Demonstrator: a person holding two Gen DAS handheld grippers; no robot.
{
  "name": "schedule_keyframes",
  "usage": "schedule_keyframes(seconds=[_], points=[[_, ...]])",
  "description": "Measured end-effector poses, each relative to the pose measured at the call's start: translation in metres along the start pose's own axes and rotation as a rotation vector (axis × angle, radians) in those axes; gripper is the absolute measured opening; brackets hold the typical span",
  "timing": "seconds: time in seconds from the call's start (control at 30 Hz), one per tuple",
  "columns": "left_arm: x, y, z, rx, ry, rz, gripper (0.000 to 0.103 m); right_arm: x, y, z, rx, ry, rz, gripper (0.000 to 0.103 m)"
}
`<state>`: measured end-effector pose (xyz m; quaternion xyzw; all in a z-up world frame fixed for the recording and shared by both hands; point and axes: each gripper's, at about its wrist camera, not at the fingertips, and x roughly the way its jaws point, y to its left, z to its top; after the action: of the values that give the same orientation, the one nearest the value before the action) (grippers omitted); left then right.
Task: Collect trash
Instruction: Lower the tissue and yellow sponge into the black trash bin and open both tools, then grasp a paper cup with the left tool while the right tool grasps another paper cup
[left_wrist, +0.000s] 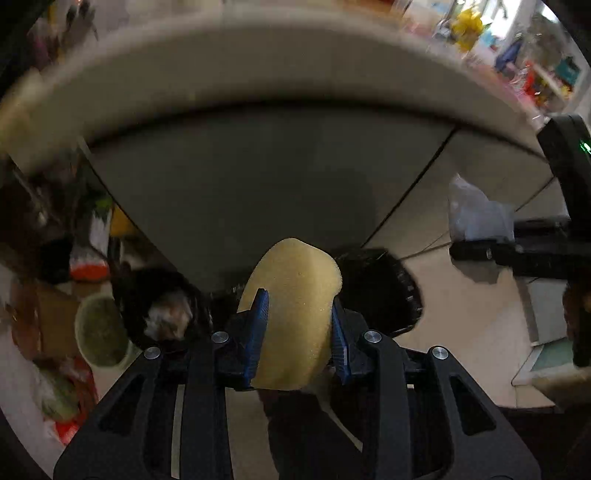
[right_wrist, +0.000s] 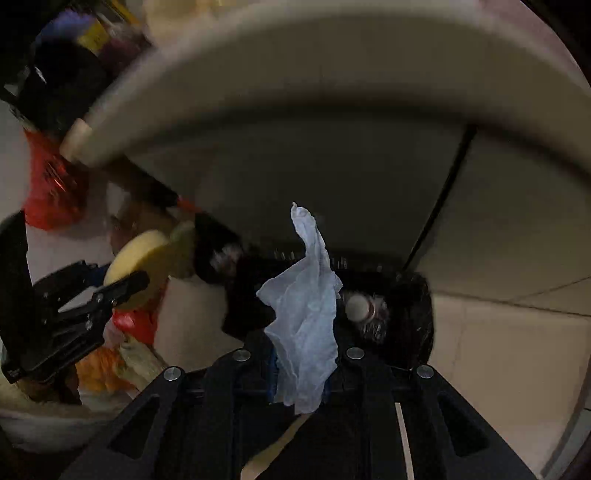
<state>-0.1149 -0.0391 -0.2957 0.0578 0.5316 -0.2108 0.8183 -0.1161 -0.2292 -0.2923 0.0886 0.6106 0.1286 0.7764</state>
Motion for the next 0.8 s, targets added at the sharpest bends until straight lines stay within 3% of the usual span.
schedule_keyframes(seconds=[0.13, 0.17, 0.2, 0.27, 0.3, 0.4, 0.57, 0.73, 0.8], points=[[0.07, 0.008, -0.011, -0.045, 0.06, 0.005, 0.032, 0.072, -0.014, -0.005, 0.007, 0.036, -0.036, 0.018], [0.089, 0.009, -0.015, -0.049, 0.079, 0.012, 0.034, 0.093, -0.019, -0.006, 0.013, 0.042, -0.049, 0.023], [0.096, 0.01, -0.019, -0.053, 0.086, 0.024, 0.039, 0.104, -0.022, -0.007, 0.019, 0.051, -0.051, 0.034], [0.108, 0.012, -0.025, -0.061, 0.099, 0.056, 0.084, 0.12, -0.03, -0.008, 0.051, 0.068, -0.063, 0.095], [0.108, 0.014, -0.029, -0.066, 0.097, 0.072, 0.088, 0.121, -0.032, -0.009, 0.057, 0.056, -0.083, 0.099], [0.102, 0.019, -0.028, -0.064, 0.087, 0.068, 0.089, 0.111, -0.034, -0.009, 0.038, 0.033, -0.143, 0.098], [0.064, 0.014, -0.019, -0.02, 0.054, 0.034, 0.091, 0.059, -0.032, -0.003, 0.05, -0.019, -0.135, 0.098], [-0.043, 0.017, 0.01, -0.006, -0.075, 0.013, 0.091, -0.053, -0.006, 0.007, 0.024, -0.148, -0.075, 0.098], [-0.091, 0.02, 0.026, -0.013, -0.17, 0.027, 0.093, -0.113, 0.014, 0.023, -0.005, -0.272, -0.032, 0.098]])
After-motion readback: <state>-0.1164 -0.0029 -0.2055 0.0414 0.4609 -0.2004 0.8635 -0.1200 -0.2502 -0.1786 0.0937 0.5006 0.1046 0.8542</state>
